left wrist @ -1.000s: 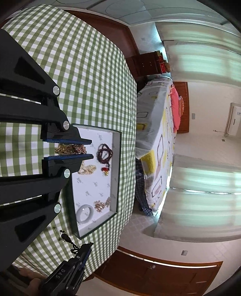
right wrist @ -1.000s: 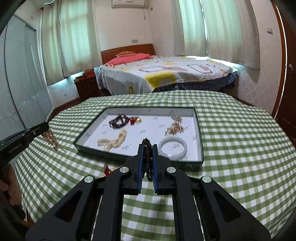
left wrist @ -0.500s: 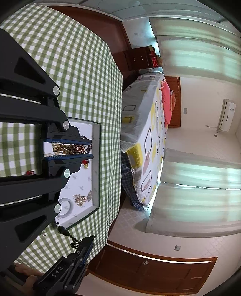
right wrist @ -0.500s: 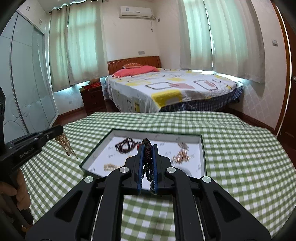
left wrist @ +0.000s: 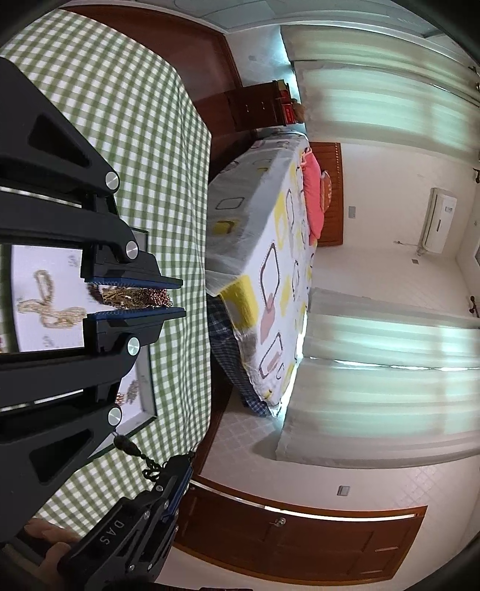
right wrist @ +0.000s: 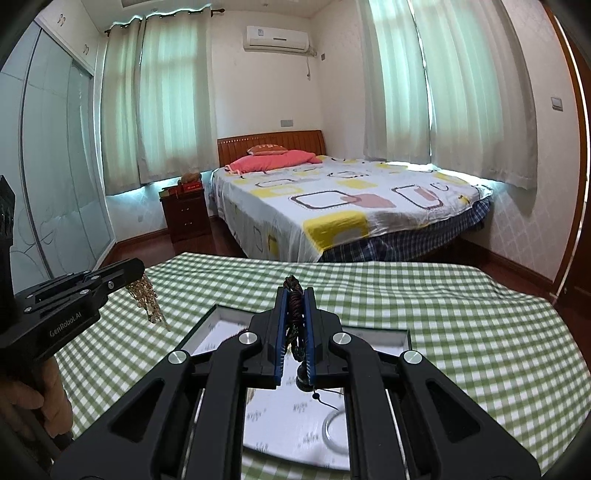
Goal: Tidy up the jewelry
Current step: 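Carry the gold chain with the left tool into the tray while the right tool carries the hair tie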
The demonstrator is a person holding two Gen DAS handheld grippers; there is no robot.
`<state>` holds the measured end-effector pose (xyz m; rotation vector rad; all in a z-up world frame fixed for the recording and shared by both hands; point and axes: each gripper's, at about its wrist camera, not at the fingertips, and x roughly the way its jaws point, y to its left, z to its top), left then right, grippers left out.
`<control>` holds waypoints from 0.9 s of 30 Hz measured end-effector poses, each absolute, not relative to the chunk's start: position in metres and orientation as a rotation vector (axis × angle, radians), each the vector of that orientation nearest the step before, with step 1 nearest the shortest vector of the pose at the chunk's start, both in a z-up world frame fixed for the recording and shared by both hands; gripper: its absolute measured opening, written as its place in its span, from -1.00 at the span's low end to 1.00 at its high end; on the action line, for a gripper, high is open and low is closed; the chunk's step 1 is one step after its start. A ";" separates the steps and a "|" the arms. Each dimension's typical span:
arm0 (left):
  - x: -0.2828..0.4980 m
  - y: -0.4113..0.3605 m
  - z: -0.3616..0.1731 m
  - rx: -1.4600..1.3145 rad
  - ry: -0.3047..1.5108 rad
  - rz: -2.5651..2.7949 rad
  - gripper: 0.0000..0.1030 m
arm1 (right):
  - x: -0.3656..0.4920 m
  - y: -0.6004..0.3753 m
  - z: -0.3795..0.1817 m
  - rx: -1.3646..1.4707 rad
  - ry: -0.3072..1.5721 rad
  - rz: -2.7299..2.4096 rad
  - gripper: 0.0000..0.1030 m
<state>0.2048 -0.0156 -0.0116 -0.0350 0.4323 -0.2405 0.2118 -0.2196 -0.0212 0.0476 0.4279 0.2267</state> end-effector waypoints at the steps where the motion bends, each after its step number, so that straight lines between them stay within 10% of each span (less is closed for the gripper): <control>1: 0.209 -0.016 -0.013 -0.036 0.435 -0.242 -0.80 | 0.216 -0.220 -0.022 0.048 0.430 0.226 -0.82; 27: 0.288 -0.027 -0.140 -0.006 0.768 -0.222 -0.79 | 0.296 -0.205 -0.153 0.047 0.784 0.208 -0.81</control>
